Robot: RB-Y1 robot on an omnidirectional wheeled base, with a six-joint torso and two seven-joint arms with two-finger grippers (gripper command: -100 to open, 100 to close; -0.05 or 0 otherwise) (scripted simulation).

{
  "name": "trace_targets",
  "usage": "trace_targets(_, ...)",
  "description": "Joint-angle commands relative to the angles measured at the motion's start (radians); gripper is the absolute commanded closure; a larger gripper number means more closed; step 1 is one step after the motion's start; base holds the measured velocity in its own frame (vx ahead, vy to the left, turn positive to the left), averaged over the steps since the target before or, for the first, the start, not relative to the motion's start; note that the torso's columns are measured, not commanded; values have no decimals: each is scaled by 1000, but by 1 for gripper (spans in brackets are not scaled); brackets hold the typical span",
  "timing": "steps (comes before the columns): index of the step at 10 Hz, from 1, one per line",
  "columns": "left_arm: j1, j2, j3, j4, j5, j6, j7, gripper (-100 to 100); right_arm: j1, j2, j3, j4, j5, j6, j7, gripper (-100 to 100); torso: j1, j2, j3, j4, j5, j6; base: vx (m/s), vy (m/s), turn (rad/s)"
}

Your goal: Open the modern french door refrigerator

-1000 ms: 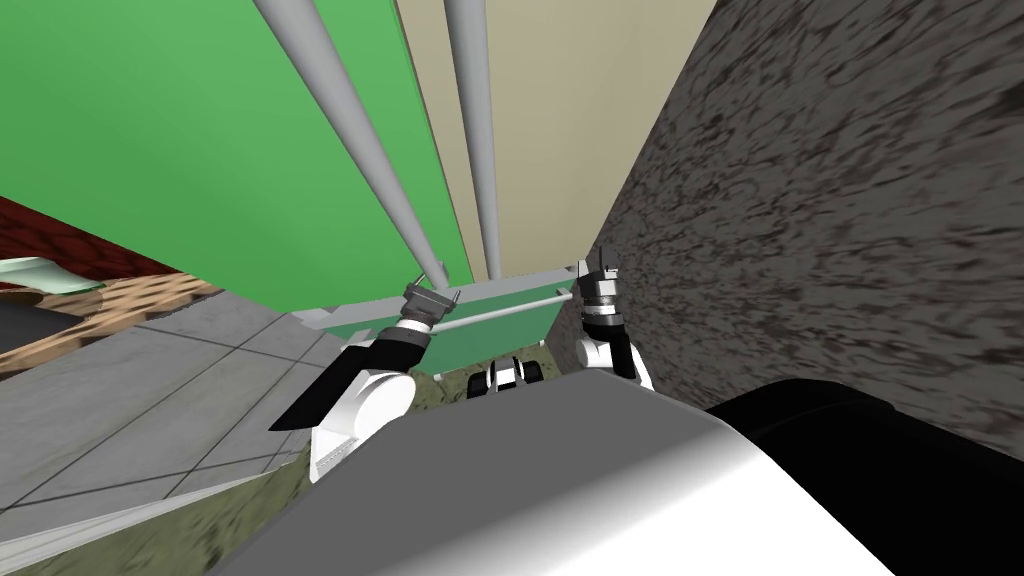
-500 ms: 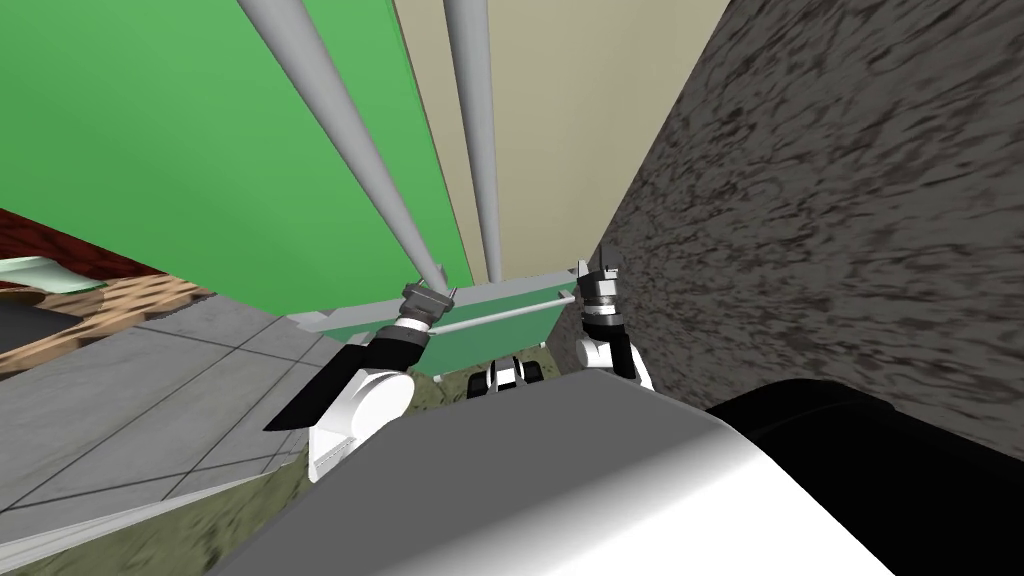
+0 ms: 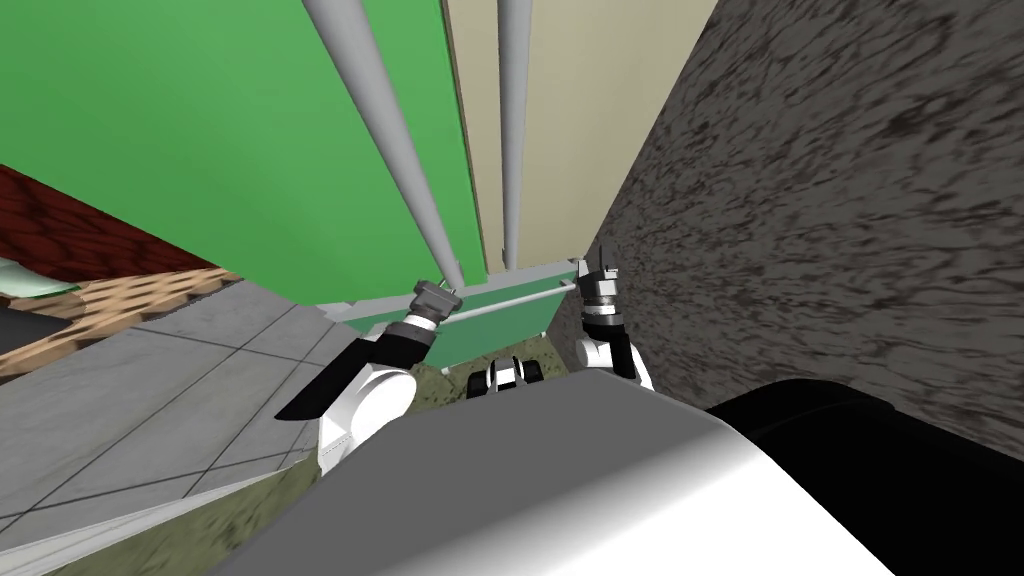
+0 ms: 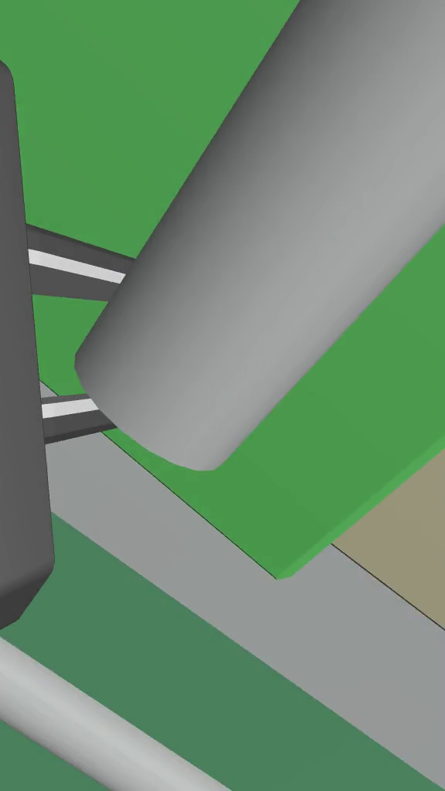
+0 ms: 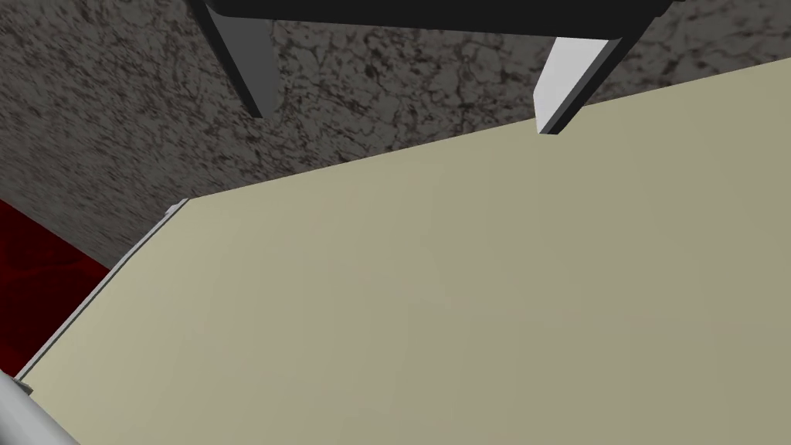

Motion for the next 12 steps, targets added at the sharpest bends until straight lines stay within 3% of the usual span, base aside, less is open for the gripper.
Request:
trace_targets(1, -22, 24, -47, 6, 29, 18, -9, 100, 0, 0, 0, 0, 0, 0, 0, 0, -2, 0, 0, 0, -1, 0, -194, 235, -118)
trace_targets(3, -47, 54, -86, 12, 66, 40, -13, 100, 0, 0, 0, 0, 0, 0, 0, 0, -3, -11, -8, -1, -2, 2, -211, 237, -148)
trace_targets(4, -33, 50, -63, 19, 58, 24, -13, 100, 0, 0, 0, 0, 0, 0, 0, 0, -4, -7, -6, -1, -2, 3, -131, 124, -52)
trace_targets(5, -59, 67, -95, 34, 89, 39, -21, 100, 0, 0, 0, 0, 0, 0, 0, 0, -9, -14, -9, -2, -3, 1, -109, 189, -106)
trace_targets(6, -59, 67, -95, 34, 89, 39, -21, 100, 0, 0, 0, 0, 0, 0, 0, 0, -7, -14, -10, -3, -3, 6, -111, 224, -144)
trace_targets(12, -142, 104, -181, 72, 175, 66, -44, 100, 0, 0, 0, 0, 0, 0, 0, 0, 2, -3, -3, 1, 0, 1, -126, 223, -115)
